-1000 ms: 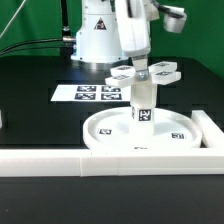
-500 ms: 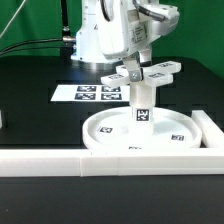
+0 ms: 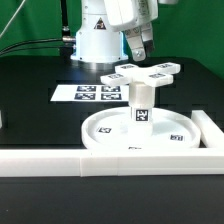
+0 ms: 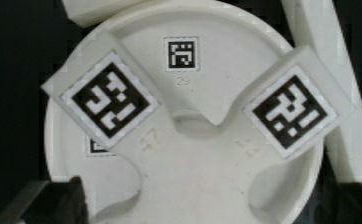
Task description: Assemble round table
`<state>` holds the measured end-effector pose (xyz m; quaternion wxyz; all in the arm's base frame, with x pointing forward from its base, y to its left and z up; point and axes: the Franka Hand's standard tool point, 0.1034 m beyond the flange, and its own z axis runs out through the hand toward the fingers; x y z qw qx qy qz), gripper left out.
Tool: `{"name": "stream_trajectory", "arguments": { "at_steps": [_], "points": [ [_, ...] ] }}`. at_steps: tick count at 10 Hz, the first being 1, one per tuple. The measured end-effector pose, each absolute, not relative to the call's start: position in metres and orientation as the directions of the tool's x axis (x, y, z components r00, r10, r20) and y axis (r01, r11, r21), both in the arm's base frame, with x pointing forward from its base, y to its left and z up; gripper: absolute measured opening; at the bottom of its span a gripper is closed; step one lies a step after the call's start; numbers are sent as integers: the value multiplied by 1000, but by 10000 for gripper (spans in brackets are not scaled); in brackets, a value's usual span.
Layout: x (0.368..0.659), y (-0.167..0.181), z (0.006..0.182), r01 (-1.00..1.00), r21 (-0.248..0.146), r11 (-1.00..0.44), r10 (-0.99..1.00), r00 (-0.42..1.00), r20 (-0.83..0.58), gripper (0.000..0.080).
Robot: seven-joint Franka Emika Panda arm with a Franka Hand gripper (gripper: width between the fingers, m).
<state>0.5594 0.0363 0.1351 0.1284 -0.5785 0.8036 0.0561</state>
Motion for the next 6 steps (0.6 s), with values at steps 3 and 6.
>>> {"name": "stream_trajectory", "arguments": {
  "at_steps": [3,6],
  "points": [
    [562,40,133,-994,-108,27,-976,-3,-219,649],
    [570,43,136,-939,-159,-304,-929,329,-171,649]
  ]
}}
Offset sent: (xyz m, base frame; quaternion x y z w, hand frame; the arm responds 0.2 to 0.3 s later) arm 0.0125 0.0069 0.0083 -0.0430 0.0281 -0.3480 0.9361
